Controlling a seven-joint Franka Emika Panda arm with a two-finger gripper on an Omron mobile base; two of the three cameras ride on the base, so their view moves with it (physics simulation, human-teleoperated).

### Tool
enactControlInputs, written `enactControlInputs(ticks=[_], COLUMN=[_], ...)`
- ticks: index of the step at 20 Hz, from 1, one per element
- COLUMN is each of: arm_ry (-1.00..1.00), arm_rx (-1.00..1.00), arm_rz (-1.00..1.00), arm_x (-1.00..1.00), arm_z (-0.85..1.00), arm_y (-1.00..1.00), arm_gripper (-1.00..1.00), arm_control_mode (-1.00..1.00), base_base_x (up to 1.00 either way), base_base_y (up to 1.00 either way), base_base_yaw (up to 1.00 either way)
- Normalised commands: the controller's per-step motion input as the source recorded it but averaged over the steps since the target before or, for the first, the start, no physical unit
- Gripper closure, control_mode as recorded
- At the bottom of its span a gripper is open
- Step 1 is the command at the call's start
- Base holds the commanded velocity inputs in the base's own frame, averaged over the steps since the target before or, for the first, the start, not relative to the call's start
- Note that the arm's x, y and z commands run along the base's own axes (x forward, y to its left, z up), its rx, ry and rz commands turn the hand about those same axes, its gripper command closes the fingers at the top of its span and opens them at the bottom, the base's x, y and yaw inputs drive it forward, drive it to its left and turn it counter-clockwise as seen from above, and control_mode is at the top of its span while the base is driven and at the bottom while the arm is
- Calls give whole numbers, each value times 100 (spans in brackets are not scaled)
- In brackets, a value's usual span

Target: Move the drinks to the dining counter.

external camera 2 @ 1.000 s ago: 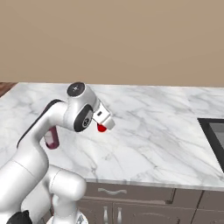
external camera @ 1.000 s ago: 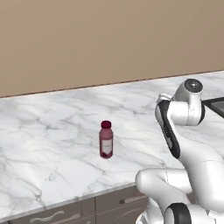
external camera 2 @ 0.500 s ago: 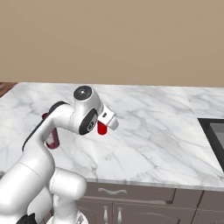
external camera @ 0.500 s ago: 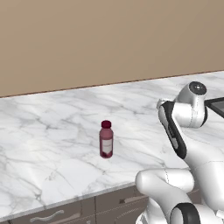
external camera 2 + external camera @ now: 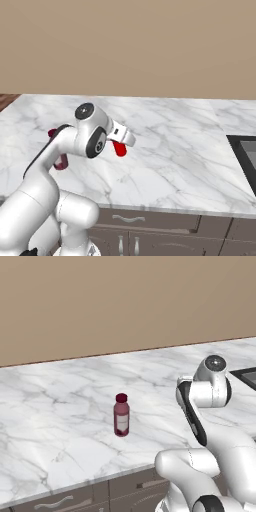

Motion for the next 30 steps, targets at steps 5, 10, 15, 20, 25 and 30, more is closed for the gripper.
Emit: enactControlInputs(ticks=[5, 10, 15, 20, 25, 30], arm_ry=[14, 1, 0, 0, 0, 0], arm_rx=[-1, 0, 0, 0, 0, 0], arm_rz=[0, 0, 0, 0, 0, 0], arm_x=[3, 2, 4, 1, 5, 7], arm_z=[0, 0, -6, -15, -18, -20], arm_y=[0, 0, 0, 0, 0, 0], arm_gripper=[100, 100, 100, 100, 100, 100], arm_control_mode=[-100, -100, -100, -100, -100, -100], base_base_x=[0, 0, 0, 0, 0, 0], base_base_y=[0, 0, 0, 0, 0, 0], base_base_yaw=[0, 0, 0, 0, 0, 0])
